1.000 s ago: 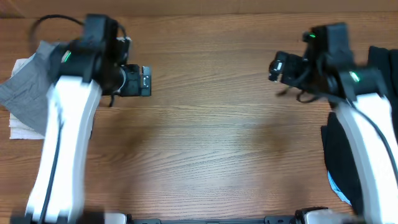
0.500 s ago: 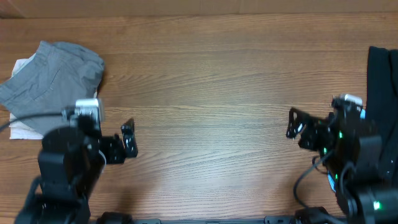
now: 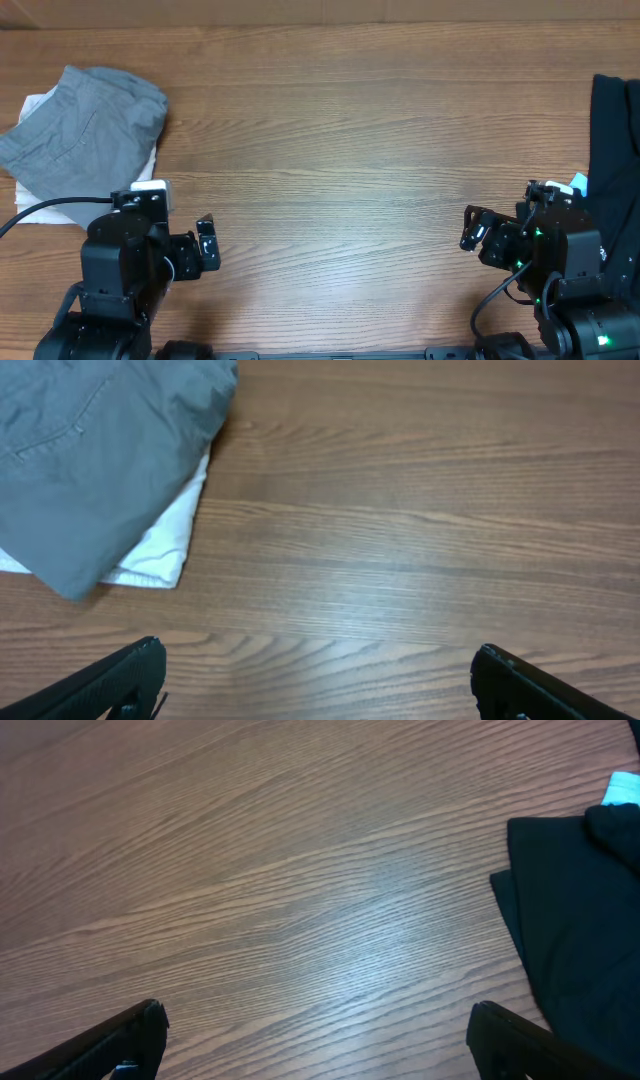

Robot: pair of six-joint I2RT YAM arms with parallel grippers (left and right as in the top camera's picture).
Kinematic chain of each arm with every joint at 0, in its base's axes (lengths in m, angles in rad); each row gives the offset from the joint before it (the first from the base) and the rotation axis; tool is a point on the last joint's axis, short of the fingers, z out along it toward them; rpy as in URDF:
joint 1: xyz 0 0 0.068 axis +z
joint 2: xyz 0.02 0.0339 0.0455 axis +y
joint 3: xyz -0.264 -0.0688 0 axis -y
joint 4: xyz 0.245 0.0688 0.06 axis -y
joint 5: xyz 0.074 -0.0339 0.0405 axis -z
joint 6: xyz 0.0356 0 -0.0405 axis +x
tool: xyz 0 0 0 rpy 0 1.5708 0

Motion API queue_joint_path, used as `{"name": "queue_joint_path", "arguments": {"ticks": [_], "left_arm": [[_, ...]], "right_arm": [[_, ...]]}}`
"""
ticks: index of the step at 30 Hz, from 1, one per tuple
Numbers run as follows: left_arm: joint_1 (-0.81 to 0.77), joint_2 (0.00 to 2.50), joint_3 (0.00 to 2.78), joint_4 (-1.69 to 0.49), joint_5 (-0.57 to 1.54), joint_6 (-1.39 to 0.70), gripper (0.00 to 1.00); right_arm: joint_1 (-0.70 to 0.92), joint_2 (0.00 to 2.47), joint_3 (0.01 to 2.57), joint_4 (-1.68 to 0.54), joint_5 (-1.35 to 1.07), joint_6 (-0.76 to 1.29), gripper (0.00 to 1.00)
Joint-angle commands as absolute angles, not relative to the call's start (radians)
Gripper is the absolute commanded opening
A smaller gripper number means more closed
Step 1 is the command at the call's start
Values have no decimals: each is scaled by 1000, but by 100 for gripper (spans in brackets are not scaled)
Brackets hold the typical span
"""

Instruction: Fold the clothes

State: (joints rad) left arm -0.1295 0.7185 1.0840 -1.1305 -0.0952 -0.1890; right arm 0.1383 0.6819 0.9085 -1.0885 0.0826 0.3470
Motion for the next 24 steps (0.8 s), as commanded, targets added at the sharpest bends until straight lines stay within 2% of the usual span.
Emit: {"name": "queue_joint_path", "arguments": {"ticks": [1,16,24], "left_arm": [[-133,720,1074,-1129,-112,-206,100],[-133,720,1075,-1129,-112,-206,100],[-133,720,1075,-1129,-112,-206,100]], "right_arm": [[143,680,905,-1084,93,353,100],[123,593,902,-1115,94,323,100],[87,400,771,-946,80,204,100]]}}
